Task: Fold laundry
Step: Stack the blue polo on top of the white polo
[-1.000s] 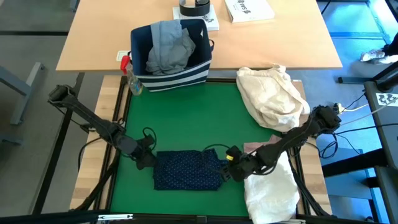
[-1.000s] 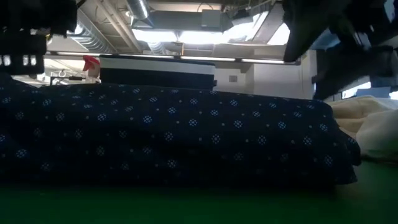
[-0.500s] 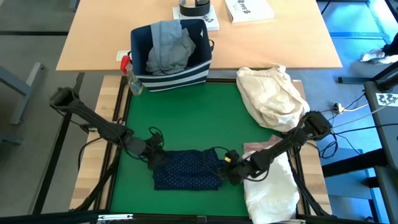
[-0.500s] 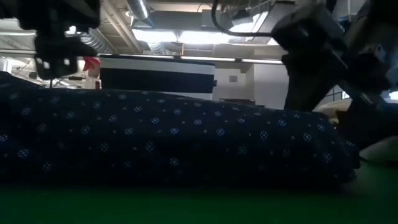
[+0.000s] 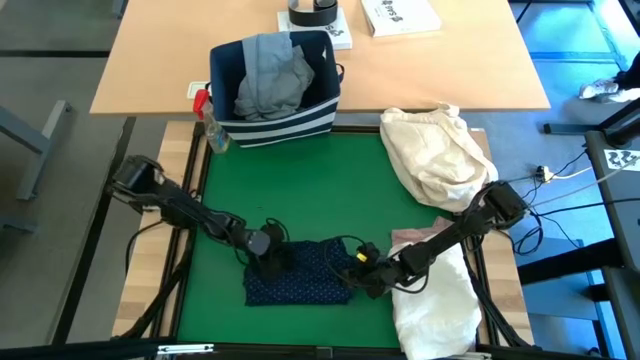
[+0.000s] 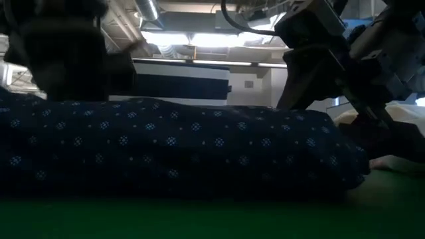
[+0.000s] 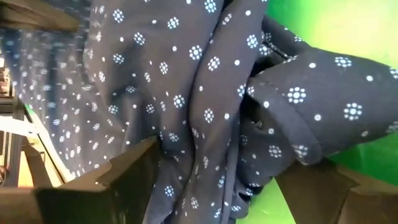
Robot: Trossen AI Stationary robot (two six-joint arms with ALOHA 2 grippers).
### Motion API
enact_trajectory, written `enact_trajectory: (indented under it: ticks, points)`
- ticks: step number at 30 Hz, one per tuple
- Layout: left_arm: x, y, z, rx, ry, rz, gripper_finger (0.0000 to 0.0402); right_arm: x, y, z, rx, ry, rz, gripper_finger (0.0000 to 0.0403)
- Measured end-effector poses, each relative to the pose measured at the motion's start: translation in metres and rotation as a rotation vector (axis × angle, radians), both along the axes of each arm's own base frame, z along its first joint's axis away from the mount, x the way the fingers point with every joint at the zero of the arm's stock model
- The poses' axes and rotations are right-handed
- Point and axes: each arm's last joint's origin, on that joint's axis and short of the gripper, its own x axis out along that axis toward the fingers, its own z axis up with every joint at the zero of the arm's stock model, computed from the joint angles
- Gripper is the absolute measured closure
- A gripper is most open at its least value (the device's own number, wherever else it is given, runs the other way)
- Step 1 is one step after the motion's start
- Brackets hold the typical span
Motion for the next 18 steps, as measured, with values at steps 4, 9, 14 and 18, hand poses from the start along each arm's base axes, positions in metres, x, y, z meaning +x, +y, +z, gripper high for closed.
enact_trajectory:
  ticks: [4, 9, 14, 18]
  points:
    - [0.006, 0.0, -0.019, 0.027, 0.028, 0.009, 0.0211, 0.002, 0.0, 0.0, -0.026, -0.034, 0.009, 0.0097]
    - [0.011, -0.002, -0.025, 0.051, -0.013, -0.024, 0.0211, 0.005, -0.001, 0.002, -0.053, -0.082, -0.007, 0.0097]
    - [0.011, -0.002, -0.025, 0.07, -0.017, -0.064, 0.0211, 0.008, 0.003, 0.005, -0.023, -0.115, 0.058, 0.0097]
    - [0.01, -0.002, -0.026, 0.081, -0.014, -0.095, 0.0211, 0.009, 0.006, 0.007, 0.026, -0.116, 0.114, 0.0097]
